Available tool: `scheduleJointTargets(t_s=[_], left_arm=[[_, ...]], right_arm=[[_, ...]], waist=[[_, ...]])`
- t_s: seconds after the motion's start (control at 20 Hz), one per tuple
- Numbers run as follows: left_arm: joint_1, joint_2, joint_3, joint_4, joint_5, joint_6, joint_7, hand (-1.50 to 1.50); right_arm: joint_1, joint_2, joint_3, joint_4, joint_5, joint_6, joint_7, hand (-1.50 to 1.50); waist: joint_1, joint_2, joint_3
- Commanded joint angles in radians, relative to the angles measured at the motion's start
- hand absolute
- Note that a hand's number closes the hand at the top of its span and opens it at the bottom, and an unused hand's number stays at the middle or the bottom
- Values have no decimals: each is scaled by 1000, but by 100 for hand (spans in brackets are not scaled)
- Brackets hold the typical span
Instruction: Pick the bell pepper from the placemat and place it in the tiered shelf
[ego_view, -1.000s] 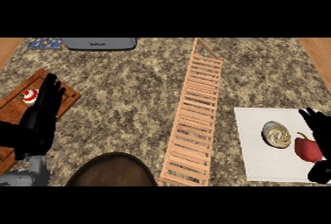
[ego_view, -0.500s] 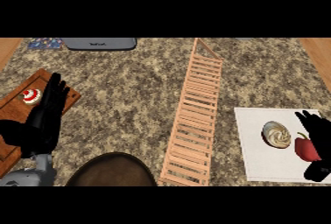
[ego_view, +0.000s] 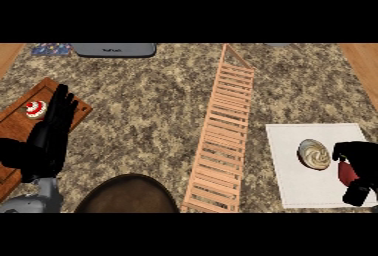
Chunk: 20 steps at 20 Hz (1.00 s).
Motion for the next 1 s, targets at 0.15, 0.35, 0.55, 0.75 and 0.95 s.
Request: scheduleJointTargets(t_s=[0.15, 0.35, 0.55, 0.75, 0.95], left_arm=[[-2, 6, 20, -14, 11, -20, 4, 0], [-11, -13, -12, 18, 1, -26, -24, 0], [-18, -5, 8, 8, 7, -18, -5, 0], [-17, 15, 36, -15, 9, -8, 36, 0], [37, -3, 29, 15, -7, -8, -34, 0]], right_arm=[[-12, -37, 65, 17, 62, -93, -215, 150], [-15, -40, 337, -132, 57, -74, -574, 150], [19, -97, 436, -223, 17, -112, -838, 150], [82, -229, 364, -287, -143, -60, -1043, 150], [101, -312, 221, -500, -370, 104, -1090, 150]], waist=[[1, 4, 12], [47, 12, 13], [18, 5, 13], [-13, 1, 12], [-30, -1, 9]])
